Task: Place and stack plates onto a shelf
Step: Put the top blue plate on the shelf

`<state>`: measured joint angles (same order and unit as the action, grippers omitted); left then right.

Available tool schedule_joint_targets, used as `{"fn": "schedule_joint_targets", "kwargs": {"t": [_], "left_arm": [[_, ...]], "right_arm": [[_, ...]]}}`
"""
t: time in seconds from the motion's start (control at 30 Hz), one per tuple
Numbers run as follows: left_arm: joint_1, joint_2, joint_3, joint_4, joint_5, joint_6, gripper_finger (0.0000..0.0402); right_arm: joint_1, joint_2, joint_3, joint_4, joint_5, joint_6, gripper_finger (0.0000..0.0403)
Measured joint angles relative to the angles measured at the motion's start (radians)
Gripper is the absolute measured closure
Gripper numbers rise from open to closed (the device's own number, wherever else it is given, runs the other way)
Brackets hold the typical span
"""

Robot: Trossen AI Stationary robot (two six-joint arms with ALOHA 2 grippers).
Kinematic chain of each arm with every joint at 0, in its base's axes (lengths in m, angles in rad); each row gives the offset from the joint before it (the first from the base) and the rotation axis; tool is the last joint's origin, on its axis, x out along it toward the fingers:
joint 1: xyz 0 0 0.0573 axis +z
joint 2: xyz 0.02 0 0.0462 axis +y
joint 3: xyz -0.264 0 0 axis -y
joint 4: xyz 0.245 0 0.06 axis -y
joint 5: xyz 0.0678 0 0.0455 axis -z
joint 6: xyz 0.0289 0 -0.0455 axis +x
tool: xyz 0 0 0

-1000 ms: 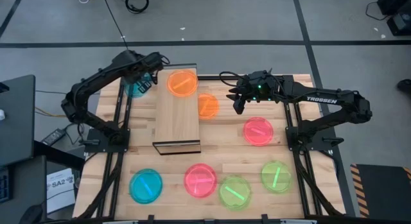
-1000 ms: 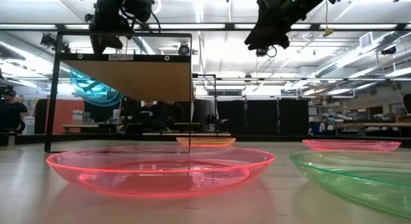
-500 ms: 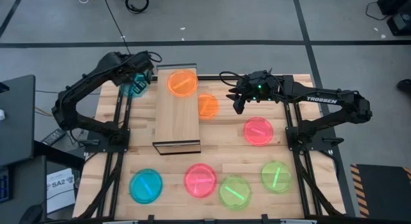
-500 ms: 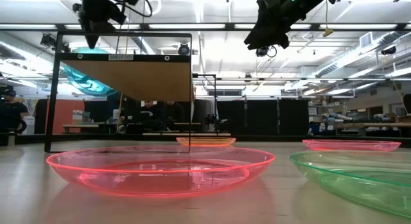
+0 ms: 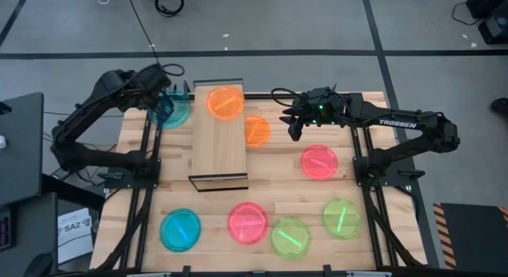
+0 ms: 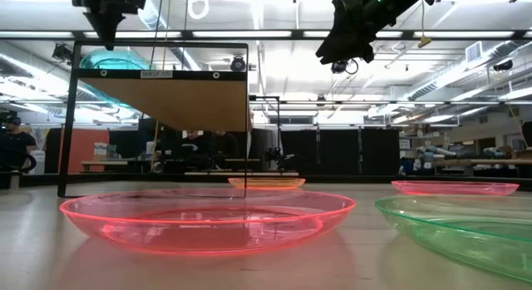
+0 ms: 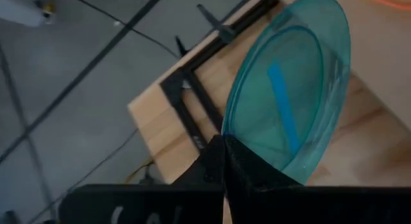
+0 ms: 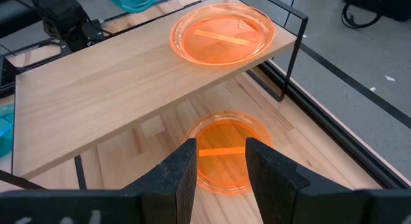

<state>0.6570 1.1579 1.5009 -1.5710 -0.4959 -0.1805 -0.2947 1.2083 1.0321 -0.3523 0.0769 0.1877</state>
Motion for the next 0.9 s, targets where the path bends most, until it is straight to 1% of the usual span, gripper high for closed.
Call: {"fn": "schedule_joint_targets", "kwargs": {"t": [0.13,0.33,0.47,0.6,0.73,0.8,0.9], "left_arm": [[0.000,-0.032,0.000,0.000,0.113,0.000,0.0399],[0.000,-0.050,0.000,0.000,0.337,-0.005,0.0399],[0.000,-0.046,0.000,0.000,0.464,-0.047,0.0399],[0.000,-0.046,0.000,0.024,0.565,-0.093,0.0399],[0.000,-0.046,0.000,0.053,0.626,-0.140,0.0399],[-0.002,-0.045,0.000,0.062,0.638,-0.155,0.0399],[-0.037,-0.032,-0.003,0.091,0.647,-0.185,0.0399]], "right_arm": [[0.000,0.000,0.000,0.000,0.000,0.000,0.0263],[0.000,0.000,0.000,0.000,0.000,0.000,0.0263],[0.000,0.000,0.000,0.000,0.000,0.000,0.0263],[0.000,0.000,0.000,0.000,0.000,0.000,0.0263],[0.000,0.000,0.000,0.000,0.000,0.000,0.0263],[0.000,0.000,0.000,0.000,0.000,0.000,0.0263],[0.000,0.000,0.000,0.000,0.000,-0.003,0.0263]]}}
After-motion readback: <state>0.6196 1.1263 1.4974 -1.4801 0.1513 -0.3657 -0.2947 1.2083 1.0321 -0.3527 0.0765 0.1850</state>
